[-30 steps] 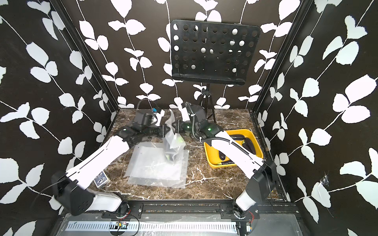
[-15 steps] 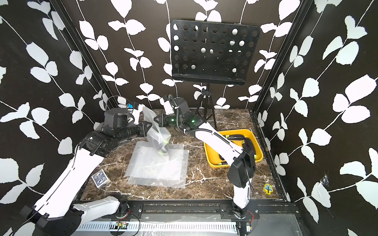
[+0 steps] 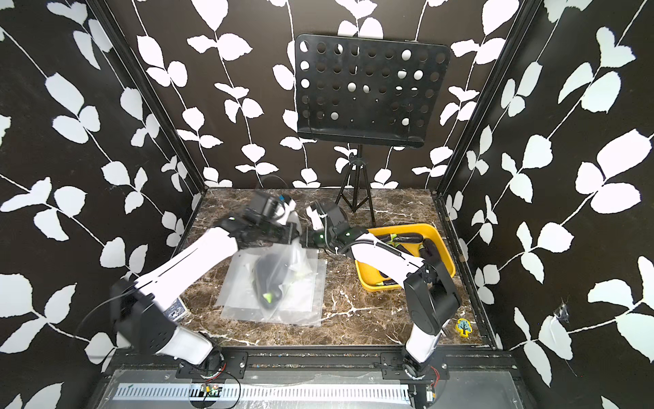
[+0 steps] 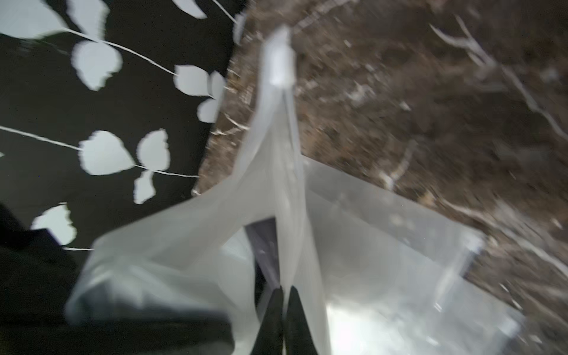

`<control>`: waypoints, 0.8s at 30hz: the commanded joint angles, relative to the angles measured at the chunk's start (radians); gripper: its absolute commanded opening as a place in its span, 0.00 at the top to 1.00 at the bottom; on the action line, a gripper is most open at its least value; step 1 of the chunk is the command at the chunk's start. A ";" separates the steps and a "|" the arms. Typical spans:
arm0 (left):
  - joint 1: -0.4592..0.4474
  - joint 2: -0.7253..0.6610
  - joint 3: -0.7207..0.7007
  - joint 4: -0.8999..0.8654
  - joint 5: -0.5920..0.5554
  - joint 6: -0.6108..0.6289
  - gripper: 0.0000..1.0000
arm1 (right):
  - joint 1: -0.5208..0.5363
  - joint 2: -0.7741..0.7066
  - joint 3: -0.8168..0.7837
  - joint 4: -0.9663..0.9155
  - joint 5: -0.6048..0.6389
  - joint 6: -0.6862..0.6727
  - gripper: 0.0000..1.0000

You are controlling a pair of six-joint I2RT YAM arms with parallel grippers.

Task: Place the eggplant in a zip-top bag and seal the zipper
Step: Adjust the zipper food storage bag in the zipper food storage bag.

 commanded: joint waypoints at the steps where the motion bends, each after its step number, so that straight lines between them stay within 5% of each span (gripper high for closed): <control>1: -0.041 0.023 -0.034 0.111 0.067 -0.053 1.00 | -0.018 -0.034 -0.084 0.030 0.049 0.010 1.00; 9: -0.105 0.076 -0.060 0.180 0.120 -0.110 1.00 | -0.065 -0.146 -0.147 -0.029 0.092 -0.023 0.97; 16: -0.130 0.085 -0.103 0.228 0.135 -0.139 1.00 | -0.115 -0.154 -0.182 -0.009 0.011 -0.052 0.94; 24: -0.129 0.066 -0.145 0.248 0.146 -0.132 1.00 | -0.173 -0.215 -0.175 -0.060 -0.016 -0.062 0.62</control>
